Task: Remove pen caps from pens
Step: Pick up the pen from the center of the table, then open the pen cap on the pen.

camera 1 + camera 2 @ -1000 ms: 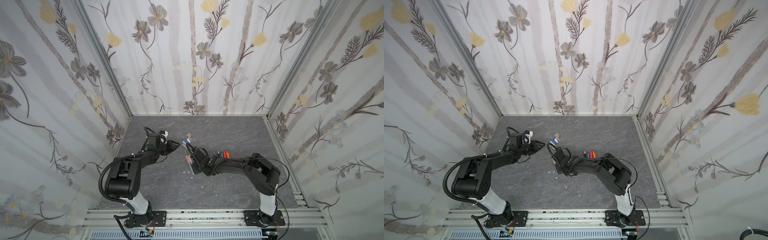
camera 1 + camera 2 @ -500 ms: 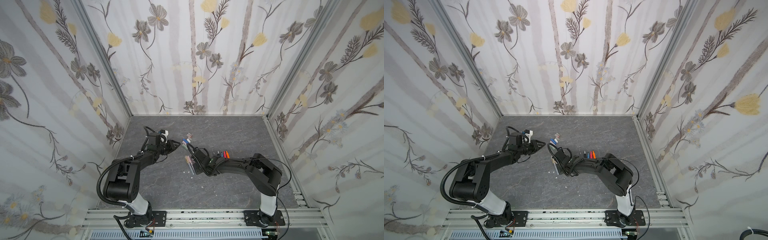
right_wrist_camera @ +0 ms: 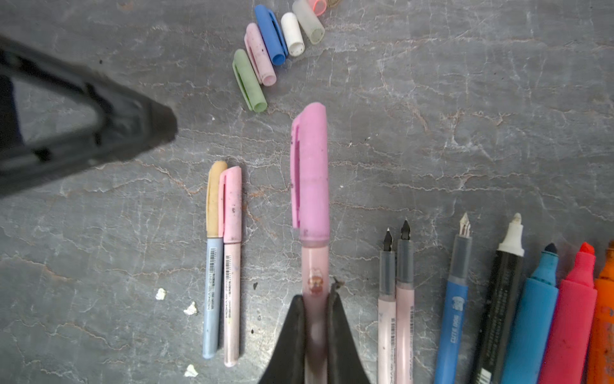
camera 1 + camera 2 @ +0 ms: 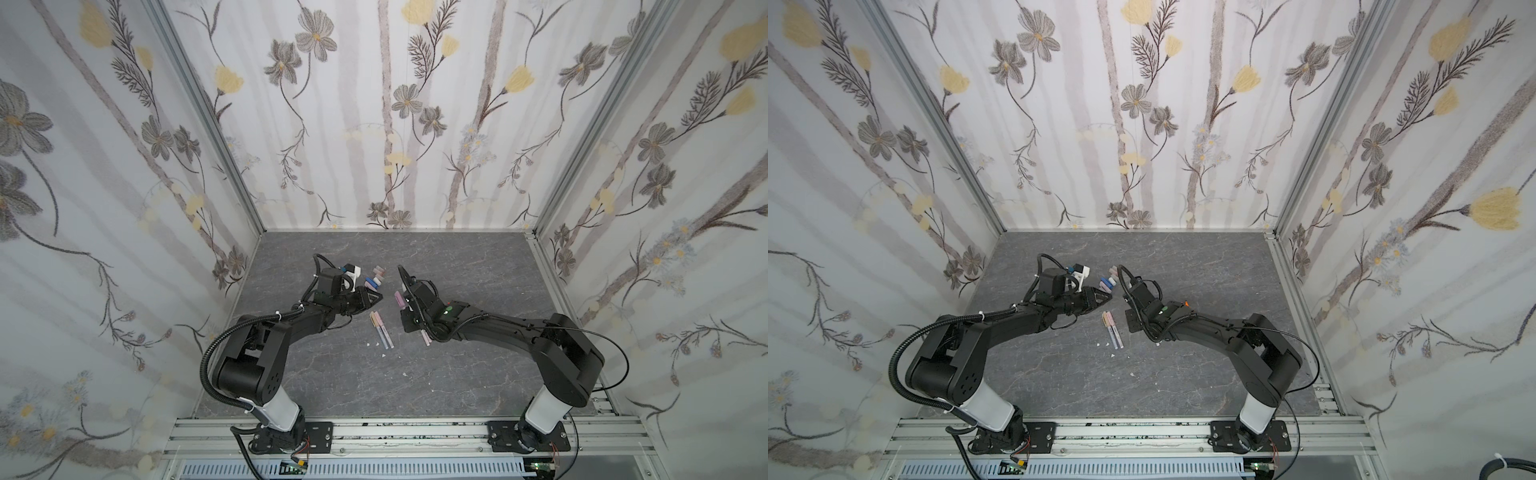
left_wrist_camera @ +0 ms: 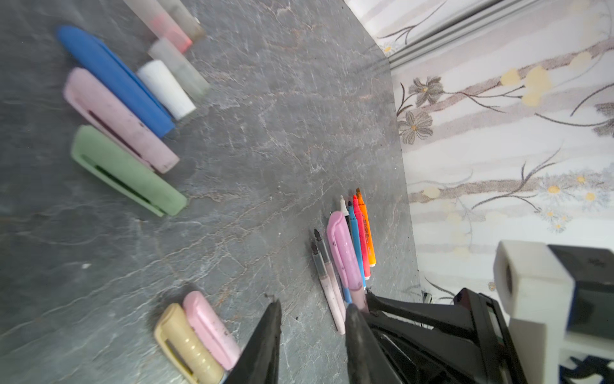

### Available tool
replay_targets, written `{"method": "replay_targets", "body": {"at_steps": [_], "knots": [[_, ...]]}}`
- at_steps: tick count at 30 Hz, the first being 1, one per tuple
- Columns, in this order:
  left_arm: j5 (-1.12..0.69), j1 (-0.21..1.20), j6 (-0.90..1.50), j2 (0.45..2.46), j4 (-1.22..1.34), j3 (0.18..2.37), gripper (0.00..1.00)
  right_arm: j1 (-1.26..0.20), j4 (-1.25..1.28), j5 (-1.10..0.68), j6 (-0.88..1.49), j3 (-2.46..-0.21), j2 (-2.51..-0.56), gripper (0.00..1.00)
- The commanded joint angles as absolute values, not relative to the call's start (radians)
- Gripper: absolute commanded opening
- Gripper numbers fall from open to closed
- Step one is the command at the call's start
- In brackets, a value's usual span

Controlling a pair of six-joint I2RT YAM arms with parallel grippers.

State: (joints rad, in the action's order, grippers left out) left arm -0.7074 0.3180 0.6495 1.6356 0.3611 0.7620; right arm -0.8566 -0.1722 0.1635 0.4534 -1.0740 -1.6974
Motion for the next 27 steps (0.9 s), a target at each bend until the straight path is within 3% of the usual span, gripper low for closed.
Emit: {"method": "replay_targets", "body": {"at_steps": [1, 21, 27], "knots": [[-0.715, 0.347, 0.693, 1.656, 0.441, 0.772, 0.32, -0.852, -0.134, 0.137, 0.453, -1.072, -1.674, 0.07], [-0.709, 0.42, 0.754, 1.78, 0.52, 0.868, 0.35, -0.85, -0.097, 0.071, 0.454, -1.076, -1.673, 0.06], [-0.715, 0.426, 0.759, 1.795, 0.526, 0.881, 0.25, -0.847, -0.095, 0.07, 0.453, -1.076, -1.679, 0.05]]}}
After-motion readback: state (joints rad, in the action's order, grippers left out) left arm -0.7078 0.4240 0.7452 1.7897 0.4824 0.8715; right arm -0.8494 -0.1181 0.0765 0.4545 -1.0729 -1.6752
